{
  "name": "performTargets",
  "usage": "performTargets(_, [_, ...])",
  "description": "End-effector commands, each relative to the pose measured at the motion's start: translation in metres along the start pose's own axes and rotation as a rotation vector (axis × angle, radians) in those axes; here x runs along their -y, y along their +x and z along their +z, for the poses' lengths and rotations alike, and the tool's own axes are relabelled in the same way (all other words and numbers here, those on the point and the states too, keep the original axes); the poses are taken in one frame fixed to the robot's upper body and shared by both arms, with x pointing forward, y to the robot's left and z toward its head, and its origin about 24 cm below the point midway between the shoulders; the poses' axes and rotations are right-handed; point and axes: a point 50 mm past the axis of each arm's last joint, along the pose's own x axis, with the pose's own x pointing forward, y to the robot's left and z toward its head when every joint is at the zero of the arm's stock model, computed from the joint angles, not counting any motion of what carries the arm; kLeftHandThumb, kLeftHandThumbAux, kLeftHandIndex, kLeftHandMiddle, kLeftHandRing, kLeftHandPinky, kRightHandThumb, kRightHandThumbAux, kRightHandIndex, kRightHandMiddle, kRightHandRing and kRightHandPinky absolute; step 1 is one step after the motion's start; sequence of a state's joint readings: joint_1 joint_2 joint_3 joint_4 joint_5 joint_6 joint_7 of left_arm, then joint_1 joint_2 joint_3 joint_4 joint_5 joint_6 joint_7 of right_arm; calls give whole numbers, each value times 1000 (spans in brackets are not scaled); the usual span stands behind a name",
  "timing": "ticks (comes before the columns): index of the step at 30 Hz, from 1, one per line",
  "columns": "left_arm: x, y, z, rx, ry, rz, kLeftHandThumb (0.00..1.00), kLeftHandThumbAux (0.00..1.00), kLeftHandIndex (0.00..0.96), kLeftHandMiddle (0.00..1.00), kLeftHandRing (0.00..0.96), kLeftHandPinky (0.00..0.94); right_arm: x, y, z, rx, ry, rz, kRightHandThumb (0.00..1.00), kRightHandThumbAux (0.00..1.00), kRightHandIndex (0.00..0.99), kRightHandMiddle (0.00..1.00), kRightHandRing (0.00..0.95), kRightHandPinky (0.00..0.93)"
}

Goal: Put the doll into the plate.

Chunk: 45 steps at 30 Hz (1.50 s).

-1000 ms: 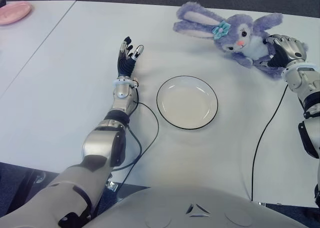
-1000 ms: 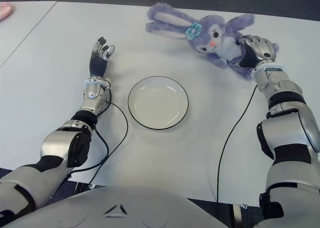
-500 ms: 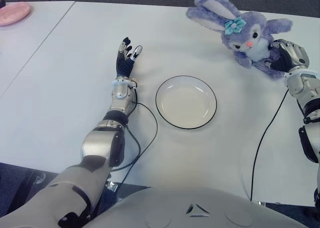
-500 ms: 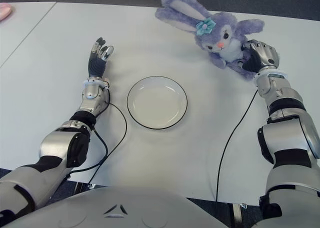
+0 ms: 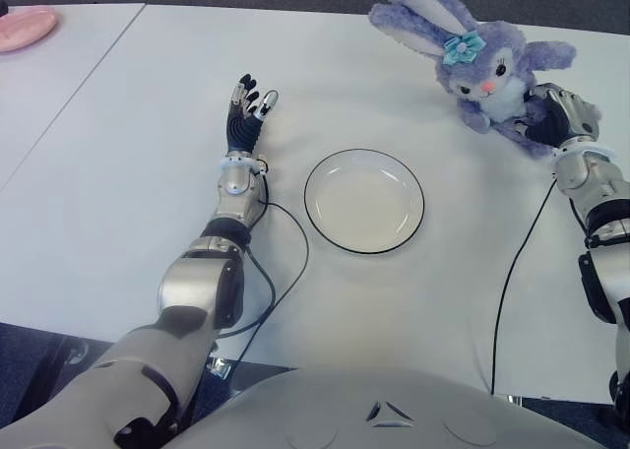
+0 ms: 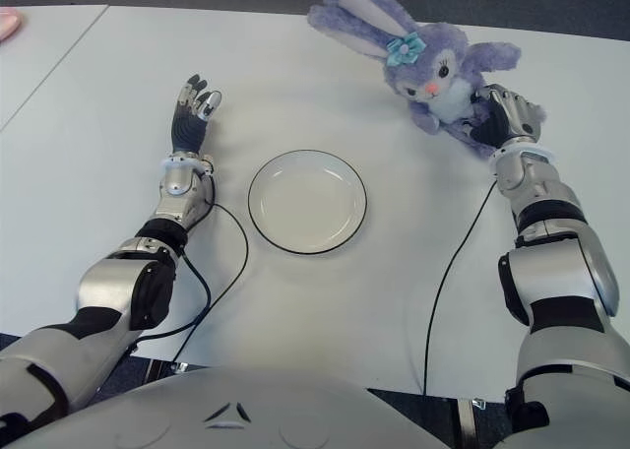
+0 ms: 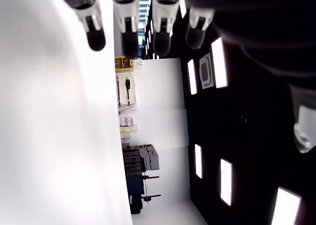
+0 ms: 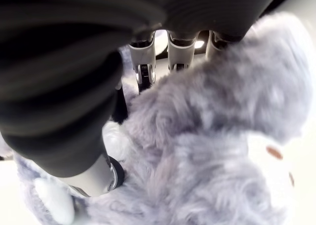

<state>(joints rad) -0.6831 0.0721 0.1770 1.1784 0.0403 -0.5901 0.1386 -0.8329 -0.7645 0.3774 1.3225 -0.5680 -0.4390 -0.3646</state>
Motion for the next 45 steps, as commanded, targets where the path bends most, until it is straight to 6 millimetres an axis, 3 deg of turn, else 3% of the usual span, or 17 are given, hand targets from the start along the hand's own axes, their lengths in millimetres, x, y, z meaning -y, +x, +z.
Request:
performTargets(1, [-22,-102,-114,-535,70,4,0,446,80,107,112,101,-91,-39,22,59,151,405,448,801,276,256,283,363])
performTargets(10, [-21,-103,-114,-537,62,2,0,455,73,108,113,97,-92,-38,36,155,210,455,459,794,244,238,275,337])
performTargets(23, [-22,-103,-115,-542,58,-2,0,426,67,126,139,114,-99,-44,41,195,220,514,460,808,223,212,259,309])
performTargets(28, [-22,-101,-113,-529,52,5,0,431,66,123,135,122,-131,-65,69,284,302,616,390,818,216,210,254,294])
performTargets(31, [-22,-102,-114,-535,57,6,0,441,66,120,129,111,-140,-76,86,358,369,658,363,812,213,200,229,251])
performTargets(37, [-22,-102,-114,-540,65,9,0,456,69,119,123,104,-144,-91,108,500,433,697,340,810,208,185,197,217])
performTargets(42, [-21,-102,-114,-547,66,10,0,470,69,121,124,108,-132,-106,121,677,455,686,336,834,204,176,178,201])
performTargets(45, [-20,-102,-114,-547,68,11,0,474,68,122,124,112,-126,-111,121,725,445,677,328,854,202,171,161,145])
